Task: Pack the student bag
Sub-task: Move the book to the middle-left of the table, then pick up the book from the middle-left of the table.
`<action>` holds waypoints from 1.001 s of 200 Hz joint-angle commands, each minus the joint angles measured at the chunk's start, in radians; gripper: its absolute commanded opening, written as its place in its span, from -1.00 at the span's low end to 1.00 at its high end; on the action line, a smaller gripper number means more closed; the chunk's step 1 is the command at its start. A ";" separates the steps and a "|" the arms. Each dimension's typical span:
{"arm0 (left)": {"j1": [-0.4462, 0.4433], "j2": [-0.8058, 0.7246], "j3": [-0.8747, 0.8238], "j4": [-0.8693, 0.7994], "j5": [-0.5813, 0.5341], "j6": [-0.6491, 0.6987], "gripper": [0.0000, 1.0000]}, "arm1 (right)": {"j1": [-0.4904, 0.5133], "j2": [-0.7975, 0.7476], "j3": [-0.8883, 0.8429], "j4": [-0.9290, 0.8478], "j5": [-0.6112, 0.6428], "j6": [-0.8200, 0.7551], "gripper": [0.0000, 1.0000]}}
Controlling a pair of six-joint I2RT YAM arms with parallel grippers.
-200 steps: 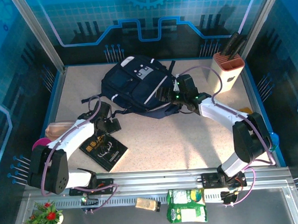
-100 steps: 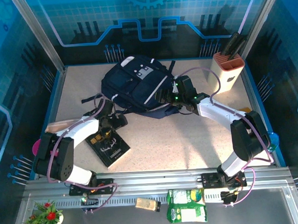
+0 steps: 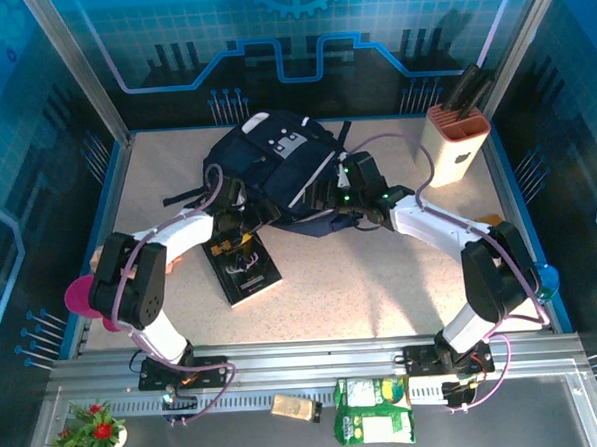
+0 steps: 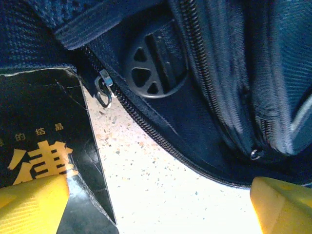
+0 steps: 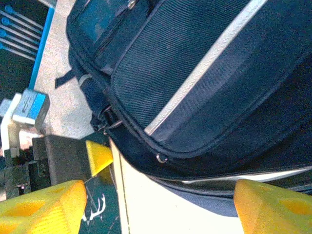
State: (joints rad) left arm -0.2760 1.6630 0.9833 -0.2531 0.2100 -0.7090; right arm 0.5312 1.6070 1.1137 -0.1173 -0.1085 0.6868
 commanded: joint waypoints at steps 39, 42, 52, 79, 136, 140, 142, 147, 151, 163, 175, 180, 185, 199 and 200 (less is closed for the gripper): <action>0.078 -0.322 -0.113 -0.276 -0.215 0.101 0.98 | 0.195 0.142 0.178 -0.135 0.011 -0.159 0.47; 0.083 -0.335 -0.125 -0.282 -0.222 0.101 0.98 | 0.203 0.153 0.189 -0.142 0.009 -0.164 0.45; 0.102 -0.377 -0.162 -0.297 -0.229 0.097 0.99 | 0.227 0.195 0.224 -0.163 -0.002 -0.177 0.42; 0.132 -0.457 -0.269 -0.291 -0.223 0.062 0.99 | 0.280 0.308 0.317 -0.217 -0.020 -0.201 0.35; 0.212 -0.499 -0.436 -0.175 -0.080 0.008 0.88 | 0.318 0.507 0.489 -0.363 -0.040 -0.243 0.05; 0.216 -0.496 -0.441 -0.169 -0.069 0.007 0.86 | 0.318 0.517 0.496 -0.369 -0.039 -0.242 0.03; 0.219 -0.495 -0.443 -0.166 -0.064 0.006 0.84 | 0.319 0.520 0.499 -0.371 -0.038 -0.243 0.02; 0.222 -0.491 -0.448 -0.163 -0.055 0.006 0.81 | 0.318 0.530 0.506 -0.375 -0.037 -0.244 -0.02; 0.224 -0.490 -0.449 -0.161 -0.051 0.006 0.78 | 0.319 0.535 0.510 -0.379 -0.035 -0.245 -0.04; 0.228 -0.482 -0.451 -0.164 -0.041 0.012 0.70 | 0.319 0.554 0.523 -0.390 -0.030 -0.244 -0.13; 0.233 -0.475 -0.452 -0.166 -0.030 0.018 0.63 | 0.319 0.569 0.536 -0.401 -0.026 -0.244 -0.19; 0.234 -0.471 -0.454 -0.162 -0.025 0.020 0.60 | 0.319 0.575 0.540 -0.405 -0.026 -0.244 -0.22; 0.235 -0.468 -0.456 -0.161 -0.020 0.020 0.57 | 0.319 0.582 0.544 -0.410 -0.026 -0.243 -0.23; 0.236 -0.459 -0.458 -0.154 -0.013 0.020 0.51 | 0.319 0.598 0.558 -0.422 -0.028 -0.245 -0.27; 0.236 -0.459 -0.458 -0.153 -0.012 0.020 0.50 | 0.319 0.600 0.558 -0.424 -0.028 -0.244 -0.27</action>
State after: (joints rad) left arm -0.0494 1.1866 0.5449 -0.4286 0.1448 -0.6819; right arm 0.8387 2.1693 1.6268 -0.4831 -0.1375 0.4511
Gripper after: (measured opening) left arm 0.774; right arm 0.377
